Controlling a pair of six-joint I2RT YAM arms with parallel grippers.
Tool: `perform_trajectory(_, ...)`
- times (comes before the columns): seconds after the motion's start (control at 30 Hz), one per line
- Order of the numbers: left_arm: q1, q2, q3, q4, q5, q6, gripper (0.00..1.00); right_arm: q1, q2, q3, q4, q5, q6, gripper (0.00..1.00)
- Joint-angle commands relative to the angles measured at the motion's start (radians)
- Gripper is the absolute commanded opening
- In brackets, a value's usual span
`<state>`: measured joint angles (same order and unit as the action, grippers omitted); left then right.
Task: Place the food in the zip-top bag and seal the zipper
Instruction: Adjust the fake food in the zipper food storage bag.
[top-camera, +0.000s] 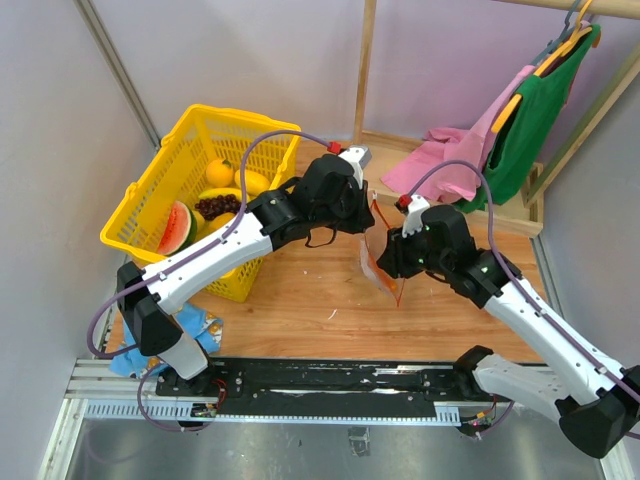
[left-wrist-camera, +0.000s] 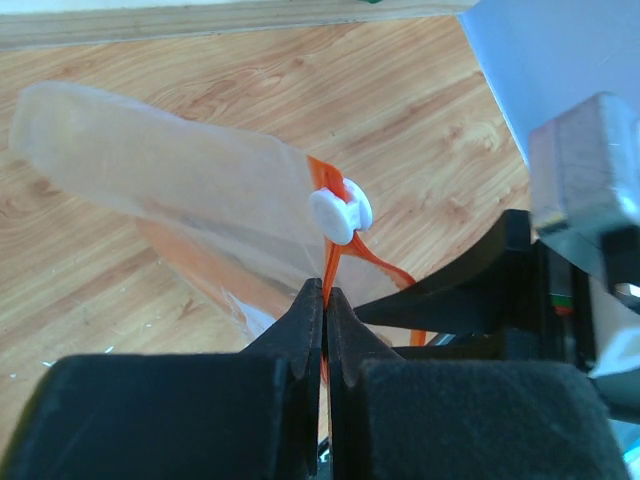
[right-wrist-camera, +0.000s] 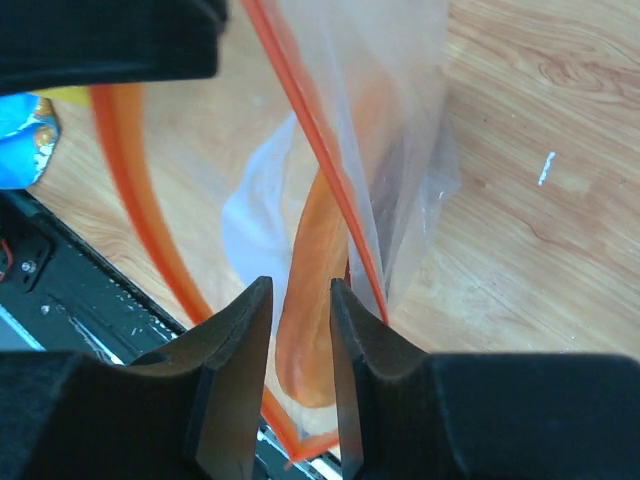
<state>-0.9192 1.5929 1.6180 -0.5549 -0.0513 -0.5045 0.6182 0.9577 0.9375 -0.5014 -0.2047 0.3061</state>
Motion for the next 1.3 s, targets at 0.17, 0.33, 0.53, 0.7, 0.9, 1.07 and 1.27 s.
perform_trajectory(0.17,0.003,-0.015,-0.004,0.066,0.042,-0.022,0.0,-0.01,0.019,-0.049,0.008,-0.001,-0.036,0.41)
perform_trajectory(0.33,0.003,-0.015,-0.013,0.079,0.048,-0.032,0.0,-0.01,0.059,-0.062,-0.029,-0.056,-0.063,0.49)
perform_trajectory(0.53,0.003,-0.011,-0.016,0.092,0.066,-0.044,0.0,-0.01,0.109,-0.087,-0.048,-0.043,-0.077,0.5)
perform_trajectory(0.7,0.003,-0.01,-0.023,0.109,0.09,-0.058,0.0,-0.011,0.126,-0.12,-0.009,-0.012,-0.077,0.4)
perform_trajectory(0.9,0.002,-0.003,-0.039,0.134,0.13,-0.08,0.0,-0.013,0.092,-0.13,0.081,0.008,-0.064,0.11)
perform_trajectory(1.07,0.0,0.004,-0.048,0.158,0.16,-0.101,0.0,-0.023,0.003,-0.172,0.236,0.028,-0.009,0.01)
perform_trajectory(1.27,0.014,-0.098,-0.155,0.252,0.106,-0.135,0.34,-0.032,-0.072,-0.274,0.411,0.026,0.112,0.01)
